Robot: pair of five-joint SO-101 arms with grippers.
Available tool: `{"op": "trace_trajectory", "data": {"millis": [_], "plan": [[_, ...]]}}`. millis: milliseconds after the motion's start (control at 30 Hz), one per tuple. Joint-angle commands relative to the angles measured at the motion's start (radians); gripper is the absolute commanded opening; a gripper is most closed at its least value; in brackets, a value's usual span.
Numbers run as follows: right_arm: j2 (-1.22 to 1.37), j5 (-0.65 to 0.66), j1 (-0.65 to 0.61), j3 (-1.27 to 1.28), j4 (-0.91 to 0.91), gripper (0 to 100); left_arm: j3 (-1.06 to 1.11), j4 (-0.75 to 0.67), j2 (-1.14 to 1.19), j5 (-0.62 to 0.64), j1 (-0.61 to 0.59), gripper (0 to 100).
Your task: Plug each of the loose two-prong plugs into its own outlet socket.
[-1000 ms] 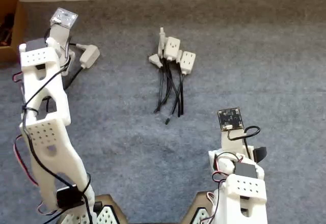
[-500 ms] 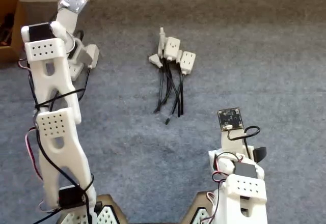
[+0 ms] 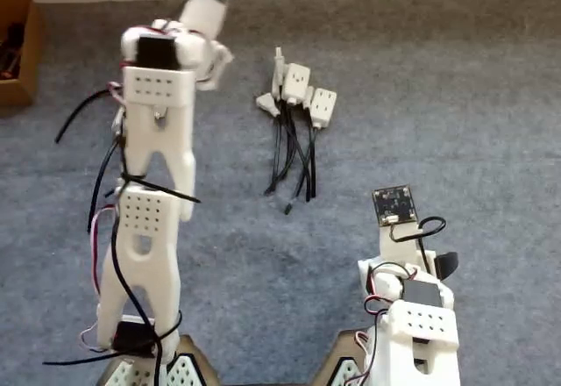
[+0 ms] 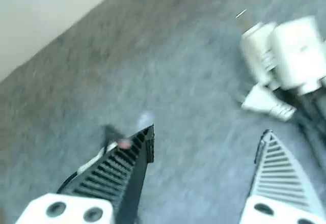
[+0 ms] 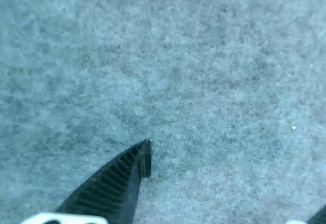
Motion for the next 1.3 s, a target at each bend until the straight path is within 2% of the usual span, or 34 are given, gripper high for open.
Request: {"op": "trace_trajectory", "data": {"millis": [0,200,333,533,800,867,967,1067,1267], "plan": [[-0.002,0.006,-0.013,0.005,-0.018,49.9,0.024,-0.106,-0.013,0.051,0.079,31],[-0.002,0.006,-0.013,0.007,-0.018,49.9,0.303,-0.261,-0.013,0.049,0.145,31],[-0.002,0.006,-0.013,0.007,-0.018,49.9,0.407,-0.324,-0.013,0.049,0.168,31],[-0.002,0.006,-0.013,0.007,-0.018,49.9,0.432,-0.334,-0.007,0.054,0.209,31],[-0.002,0.006,-0.015,0.007,-0.018,49.9,0.433,-0.334,0.113,0.054,0.246,31],[-0.002,0.006,-0.015,0.007,-0.018,49.9,0.433,-0.333,0.136,0.051,0.245,28],[-0.002,0.006,-0.015,0.007,-0.018,49.9,0.433,-0.331,0.171,0.035,0.242,13],[-0.002,0.006,-0.015,0.007,-0.018,49.9,0.433,-0.318,0.193,-0.106,0.243,0],[-0.002,0.006,-0.016,0.007,-0.018,49.9,0.369,-0.236,0.127,-0.117,0.196,0]]}}
